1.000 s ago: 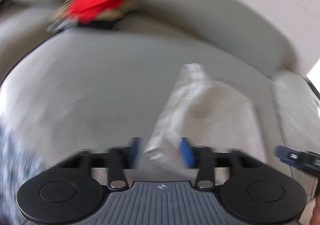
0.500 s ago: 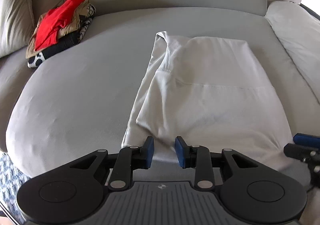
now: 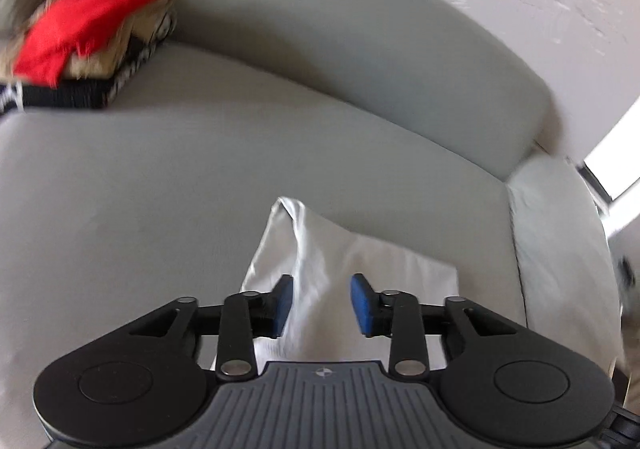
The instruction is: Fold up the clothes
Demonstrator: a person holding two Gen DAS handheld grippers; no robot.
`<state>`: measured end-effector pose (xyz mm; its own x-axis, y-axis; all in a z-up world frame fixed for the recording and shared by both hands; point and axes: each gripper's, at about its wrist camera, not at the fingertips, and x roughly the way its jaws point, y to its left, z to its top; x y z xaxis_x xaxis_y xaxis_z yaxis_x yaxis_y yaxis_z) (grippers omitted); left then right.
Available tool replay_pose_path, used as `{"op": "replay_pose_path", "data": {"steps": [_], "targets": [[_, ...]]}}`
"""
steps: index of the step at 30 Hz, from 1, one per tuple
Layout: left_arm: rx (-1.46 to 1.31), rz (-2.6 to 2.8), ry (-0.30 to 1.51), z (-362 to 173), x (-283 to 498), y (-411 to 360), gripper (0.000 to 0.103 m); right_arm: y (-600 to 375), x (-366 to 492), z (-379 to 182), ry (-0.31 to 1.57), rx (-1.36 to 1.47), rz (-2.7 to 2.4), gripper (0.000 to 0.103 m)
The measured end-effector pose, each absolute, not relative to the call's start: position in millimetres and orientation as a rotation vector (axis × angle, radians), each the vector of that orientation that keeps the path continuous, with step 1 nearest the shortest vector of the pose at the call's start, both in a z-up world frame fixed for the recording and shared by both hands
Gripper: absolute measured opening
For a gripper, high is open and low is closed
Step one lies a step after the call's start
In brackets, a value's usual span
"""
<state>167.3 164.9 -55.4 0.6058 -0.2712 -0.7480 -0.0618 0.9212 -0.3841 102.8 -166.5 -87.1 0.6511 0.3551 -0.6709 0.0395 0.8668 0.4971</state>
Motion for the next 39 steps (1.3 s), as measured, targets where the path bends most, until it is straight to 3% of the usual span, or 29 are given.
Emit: {"op": "replay_pose_path", "data": {"steps": [7,17,25,27,28,29,35,39], "targets": [[-0.671,-0.12,0.999,-100,230,196,0.036,-196,165,-135,0.915,0.74,0.136,0.038],[-0.911,-0.191,1.035,-139,256,201,0.035,-205,187,-170,0.896,0.909,0.156,0.034],[-1.019,-0.18,0.998,-160,257,204,0.011,-204,206,-187,0.881,1.055,0.167,0.03],[-0.997,-0.177,0.971,-159,254,205,0.008,-198,211,-188,0.889,1.046,0.167,0.027],[-0.986,-0.175,0.958,-159,253,206,0.006,-194,212,-187,0.892,1.02,0.166,0.009],[-0.976,-0.173,0.945,-158,252,207,0.003,-187,212,-187,0.889,0.984,0.162,0.005],[-0.831,-0.114,0.889,-155,242,200,0.003,-166,207,-176,0.832,0.812,0.088,0.003],[-0.753,-0.102,0.929,-146,240,193,0.014,-152,210,-158,0.854,0.684,0.065,0.007]]}}
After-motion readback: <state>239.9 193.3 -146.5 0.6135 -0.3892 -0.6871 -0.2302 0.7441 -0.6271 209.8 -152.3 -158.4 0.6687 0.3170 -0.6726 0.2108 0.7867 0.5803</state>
